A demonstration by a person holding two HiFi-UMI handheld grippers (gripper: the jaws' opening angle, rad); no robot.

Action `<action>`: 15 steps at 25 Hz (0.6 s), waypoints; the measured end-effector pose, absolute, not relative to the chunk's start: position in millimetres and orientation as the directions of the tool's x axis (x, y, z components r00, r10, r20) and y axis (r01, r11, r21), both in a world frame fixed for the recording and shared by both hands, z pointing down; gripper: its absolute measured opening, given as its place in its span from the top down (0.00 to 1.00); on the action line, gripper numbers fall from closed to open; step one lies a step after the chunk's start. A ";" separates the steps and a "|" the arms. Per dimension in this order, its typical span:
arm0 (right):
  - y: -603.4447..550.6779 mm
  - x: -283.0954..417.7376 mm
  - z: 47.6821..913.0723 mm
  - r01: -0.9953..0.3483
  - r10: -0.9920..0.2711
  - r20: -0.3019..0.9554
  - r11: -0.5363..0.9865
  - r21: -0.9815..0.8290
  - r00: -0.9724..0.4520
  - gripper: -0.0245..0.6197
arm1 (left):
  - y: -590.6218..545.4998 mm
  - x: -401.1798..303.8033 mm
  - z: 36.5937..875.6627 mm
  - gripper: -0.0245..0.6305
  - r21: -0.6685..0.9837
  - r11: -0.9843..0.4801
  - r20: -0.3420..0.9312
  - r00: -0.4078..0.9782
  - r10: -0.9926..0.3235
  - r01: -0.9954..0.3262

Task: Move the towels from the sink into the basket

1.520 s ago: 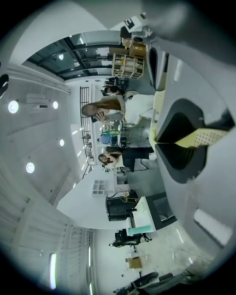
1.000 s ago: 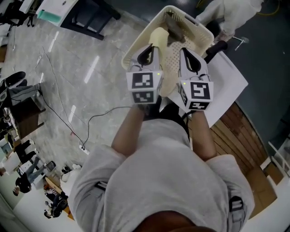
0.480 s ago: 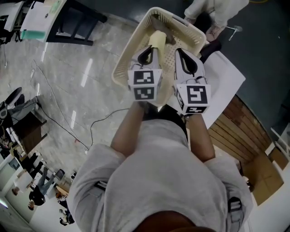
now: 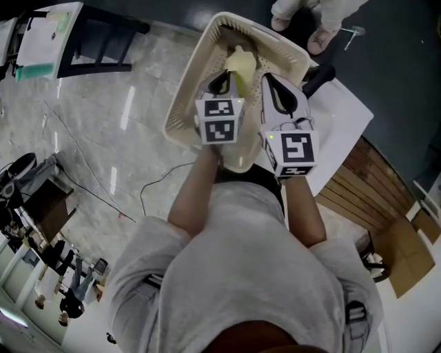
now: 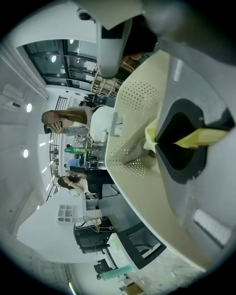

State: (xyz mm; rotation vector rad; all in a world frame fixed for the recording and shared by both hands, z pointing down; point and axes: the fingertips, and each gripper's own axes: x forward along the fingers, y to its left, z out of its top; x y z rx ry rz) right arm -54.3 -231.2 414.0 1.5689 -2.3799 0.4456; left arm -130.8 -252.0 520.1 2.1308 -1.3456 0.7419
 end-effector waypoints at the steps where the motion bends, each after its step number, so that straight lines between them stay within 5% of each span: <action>1: -232.7 -52.8 415.0 -0.922 -0.843 0.377 0.369 -0.114 -0.384 0.95 | -253.2 -129.3 521.5 0.93 0.128 -0.384 0.685 0.361 -0.633 -0.914; 9: -228.3 -56.4 412.1 -0.908 -0.835 0.358 0.403 -0.117 -0.417 0.95 | -238.0 -129.4 503.7 0.79 0.140 -0.393 0.668 0.380 -0.640 -0.909; 15: -215.6 -66.0 404.0 -0.889 -0.822 0.343 0.446 -0.108 -0.454 0.95 | -222.8 -150.4 470.9 0.78 0.118 -0.352 0.615 0.347 -0.709 -0.928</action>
